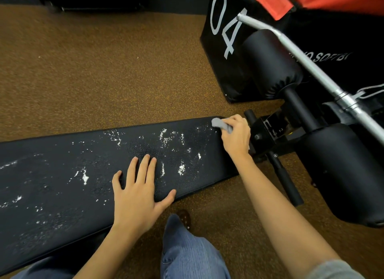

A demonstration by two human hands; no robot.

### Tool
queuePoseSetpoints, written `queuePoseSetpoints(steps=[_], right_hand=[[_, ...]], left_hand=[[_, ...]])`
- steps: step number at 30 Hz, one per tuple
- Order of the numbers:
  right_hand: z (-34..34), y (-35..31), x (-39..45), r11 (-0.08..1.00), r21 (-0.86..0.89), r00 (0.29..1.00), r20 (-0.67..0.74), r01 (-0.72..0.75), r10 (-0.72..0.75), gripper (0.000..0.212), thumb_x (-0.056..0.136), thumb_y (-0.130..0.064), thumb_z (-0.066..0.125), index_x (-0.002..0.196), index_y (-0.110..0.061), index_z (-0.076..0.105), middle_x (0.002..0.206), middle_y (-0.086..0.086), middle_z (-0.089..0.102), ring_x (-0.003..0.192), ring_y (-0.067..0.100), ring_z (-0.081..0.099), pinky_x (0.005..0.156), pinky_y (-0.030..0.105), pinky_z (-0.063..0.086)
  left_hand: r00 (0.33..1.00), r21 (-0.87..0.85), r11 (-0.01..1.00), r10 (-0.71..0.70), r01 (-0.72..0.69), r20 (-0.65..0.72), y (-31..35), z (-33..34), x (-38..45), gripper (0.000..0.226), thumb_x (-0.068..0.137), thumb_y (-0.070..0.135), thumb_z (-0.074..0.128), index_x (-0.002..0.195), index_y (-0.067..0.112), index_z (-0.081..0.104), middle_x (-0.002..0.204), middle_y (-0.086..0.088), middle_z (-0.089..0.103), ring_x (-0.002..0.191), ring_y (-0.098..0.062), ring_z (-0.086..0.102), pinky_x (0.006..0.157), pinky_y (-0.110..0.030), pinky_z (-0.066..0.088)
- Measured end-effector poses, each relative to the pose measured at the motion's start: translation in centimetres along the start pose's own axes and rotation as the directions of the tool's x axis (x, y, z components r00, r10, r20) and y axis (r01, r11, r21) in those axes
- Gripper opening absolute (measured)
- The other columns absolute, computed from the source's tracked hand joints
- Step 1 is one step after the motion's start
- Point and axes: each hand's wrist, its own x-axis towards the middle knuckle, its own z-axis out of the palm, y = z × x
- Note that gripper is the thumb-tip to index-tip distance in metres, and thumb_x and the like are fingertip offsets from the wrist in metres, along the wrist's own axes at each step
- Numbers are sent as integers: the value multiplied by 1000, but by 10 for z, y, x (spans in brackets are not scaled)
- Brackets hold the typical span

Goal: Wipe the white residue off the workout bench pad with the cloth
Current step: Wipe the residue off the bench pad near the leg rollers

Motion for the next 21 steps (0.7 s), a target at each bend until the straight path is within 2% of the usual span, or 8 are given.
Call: queuePoseSetpoints(steps=[3,5,8,12,18,21], right_hand=[[-10,9,-41,986,22,983,81,164,-165,25,79,2,68,101,-7,74,97,2,62,92,20,53,80,29,45],[-18,16,-51,979,29,972,113,202,-204,27,78,2,69,103,-8,75,96,0,62,92,17,53,80,25,44],[-13,13,-18,985,3,984,61,170,-170,21,82,-4,69,100,-10,75,97,3,63,91,21,54,77,35,48],[2,-2,13,999,25,1000,12,23,-23,18,83,-3,70,100,-7,74,99,5,62,94,23,55,83,43,50],[-16,16,-35,978,21,971,120,207,-208,27,80,-2,70,106,-9,74,98,1,62,94,20,56,81,32,48],[-11,14,-10,981,-18,978,90,191,-189,21,82,-7,72,103,-10,75,96,2,62,91,22,55,78,37,49]], left_hand=[[1000,-2,1000,-4,4,5,-1,-1,0,89,81,74,35,145,13,44,153,-4,41,142,-29,33,105,-58,30],[1000,-8,1000,-2,2,0,-1,-1,-1,89,81,74,35,145,13,44,153,-4,40,142,-29,32,106,-58,30],[1000,-12,1000,2,-2,-18,-2,1,-1,89,81,74,36,146,13,43,153,-4,40,142,-28,33,106,-58,31],[1000,-20,1000,-6,6,-21,1,1,2,89,81,73,37,144,11,45,152,-5,42,141,-30,34,105,-59,31],[1000,-20,1000,-16,16,-15,2,2,0,90,81,75,34,145,12,44,152,-5,41,142,-29,33,106,-59,29],[1000,-20,1000,-12,11,-28,0,4,-1,90,82,75,34,146,12,43,153,-5,40,143,-29,32,107,-58,28]])
